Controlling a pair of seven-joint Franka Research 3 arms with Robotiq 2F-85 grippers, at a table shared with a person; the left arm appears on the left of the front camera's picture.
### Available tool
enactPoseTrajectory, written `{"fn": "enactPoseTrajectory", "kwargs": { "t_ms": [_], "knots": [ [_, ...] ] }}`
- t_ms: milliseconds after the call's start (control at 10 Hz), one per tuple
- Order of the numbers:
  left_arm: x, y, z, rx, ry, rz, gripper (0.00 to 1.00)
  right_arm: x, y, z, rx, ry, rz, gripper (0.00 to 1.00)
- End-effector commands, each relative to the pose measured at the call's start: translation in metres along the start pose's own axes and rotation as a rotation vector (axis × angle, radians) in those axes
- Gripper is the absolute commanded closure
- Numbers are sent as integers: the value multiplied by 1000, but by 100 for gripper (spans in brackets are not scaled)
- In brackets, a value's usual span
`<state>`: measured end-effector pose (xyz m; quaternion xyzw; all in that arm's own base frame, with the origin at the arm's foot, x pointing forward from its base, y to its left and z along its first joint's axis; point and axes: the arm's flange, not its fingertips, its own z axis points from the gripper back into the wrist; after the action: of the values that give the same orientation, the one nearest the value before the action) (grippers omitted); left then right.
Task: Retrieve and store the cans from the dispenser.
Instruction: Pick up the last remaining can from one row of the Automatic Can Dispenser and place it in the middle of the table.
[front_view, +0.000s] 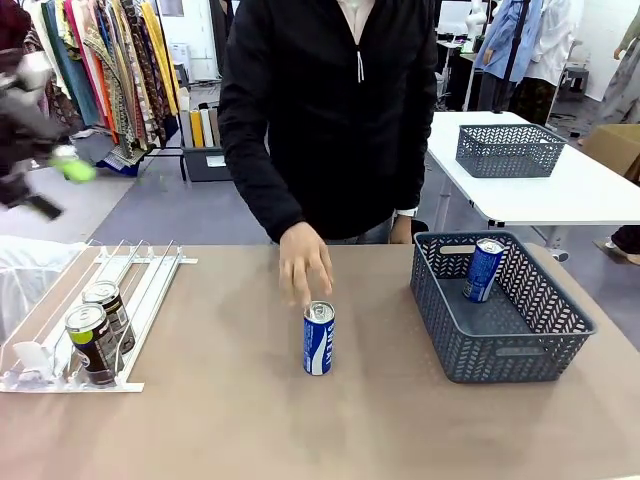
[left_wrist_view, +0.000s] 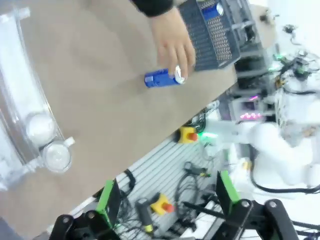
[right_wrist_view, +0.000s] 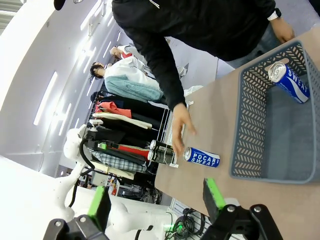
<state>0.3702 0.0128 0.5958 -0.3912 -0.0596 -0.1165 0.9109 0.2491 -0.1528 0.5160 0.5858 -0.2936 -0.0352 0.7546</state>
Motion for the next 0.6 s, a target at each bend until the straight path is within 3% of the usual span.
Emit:
{"fn": "enactPoseTrajectory", "kwargs": {
  "t_ms": [0, 100, 300, 400, 500],
  "knots": [
    [-25, 68, 14, -193, -150, 166, 0, 3, 2, -2, 25, -18, 26, 0],
    [-46, 100, 20, -262, -247, 248, 0, 3, 2, -2, 25, -18, 26, 0],
    [-68, 129, 28, -315, -302, 290, 0, 3, 2, -2, 25, -18, 26, 0],
    [-73, 133, 33, -291, -315, 290, 0, 3, 2, -2, 25, -18, 26, 0],
    [-73, 141, 37, -291, -260, 322, 0, 3, 2, -2, 25, -18, 26, 0]
  ]
}}
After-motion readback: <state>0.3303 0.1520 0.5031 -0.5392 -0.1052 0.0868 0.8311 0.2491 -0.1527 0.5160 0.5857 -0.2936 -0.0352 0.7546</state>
